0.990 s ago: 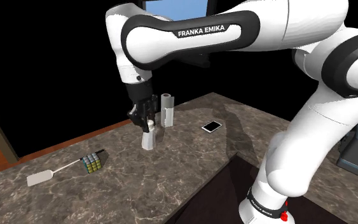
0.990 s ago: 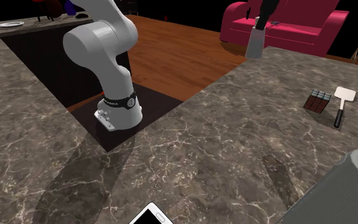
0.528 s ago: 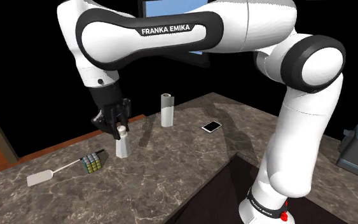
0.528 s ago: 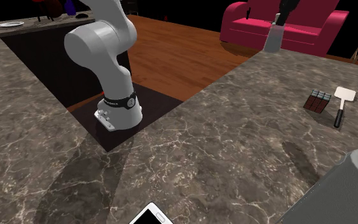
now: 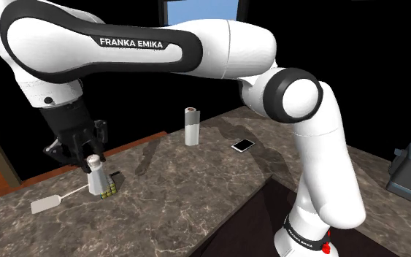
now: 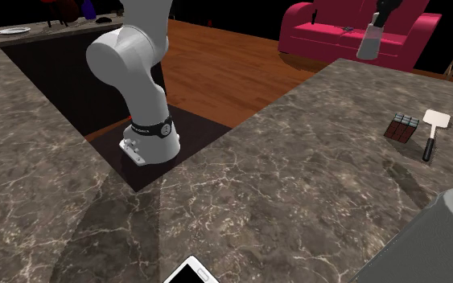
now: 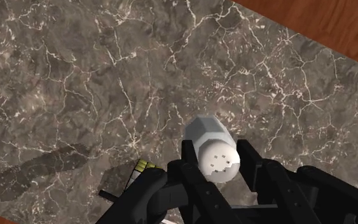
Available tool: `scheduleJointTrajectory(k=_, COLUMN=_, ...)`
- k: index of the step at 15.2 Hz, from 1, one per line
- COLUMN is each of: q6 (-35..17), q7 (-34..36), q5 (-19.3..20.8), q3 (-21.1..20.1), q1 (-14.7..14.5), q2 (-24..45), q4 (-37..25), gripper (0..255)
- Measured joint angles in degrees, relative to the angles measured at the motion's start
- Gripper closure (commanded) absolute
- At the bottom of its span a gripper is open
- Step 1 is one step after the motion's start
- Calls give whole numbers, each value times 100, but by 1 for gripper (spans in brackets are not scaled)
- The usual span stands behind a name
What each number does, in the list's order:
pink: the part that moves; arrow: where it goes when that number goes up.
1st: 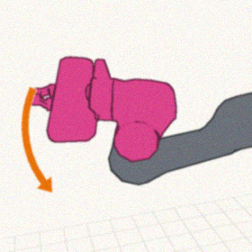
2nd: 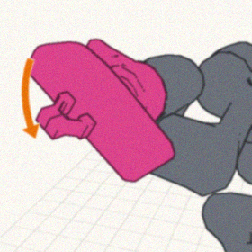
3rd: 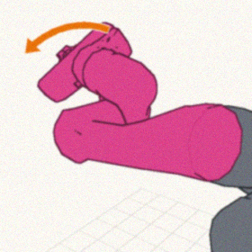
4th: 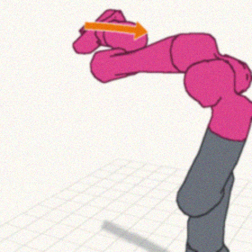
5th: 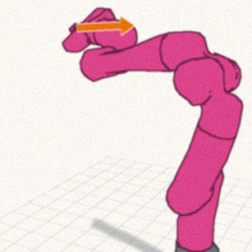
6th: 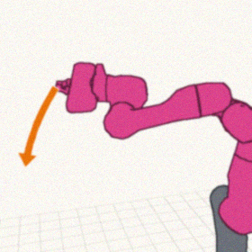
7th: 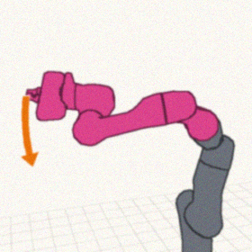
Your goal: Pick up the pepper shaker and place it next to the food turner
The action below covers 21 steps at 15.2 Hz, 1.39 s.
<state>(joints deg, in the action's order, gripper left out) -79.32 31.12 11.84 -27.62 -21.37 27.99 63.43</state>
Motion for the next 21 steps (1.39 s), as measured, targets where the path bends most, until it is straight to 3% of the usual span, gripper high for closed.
scheduleJointTrajectory(k=2, q6=155, q7=51, q5=135, q3=39, q1=-192, q2=387, q4=-523, gripper=255)
scheduleJointTrajectory(k=3, q6=105, q7=62, q5=145, q3=45, q1=-197, q2=421, q4=-499, gripper=255)
scheduleJointTrajectory(k=15, q6=-989, q7=112, q5=73, q3=36, q1=62, q2=209, q4=828, gripper=255)
scheduleJointTrajectory(k=21, q6=-1390, q7=136, q5=100, q3=56, q1=101, q2=267, q4=1181, gripper=255)
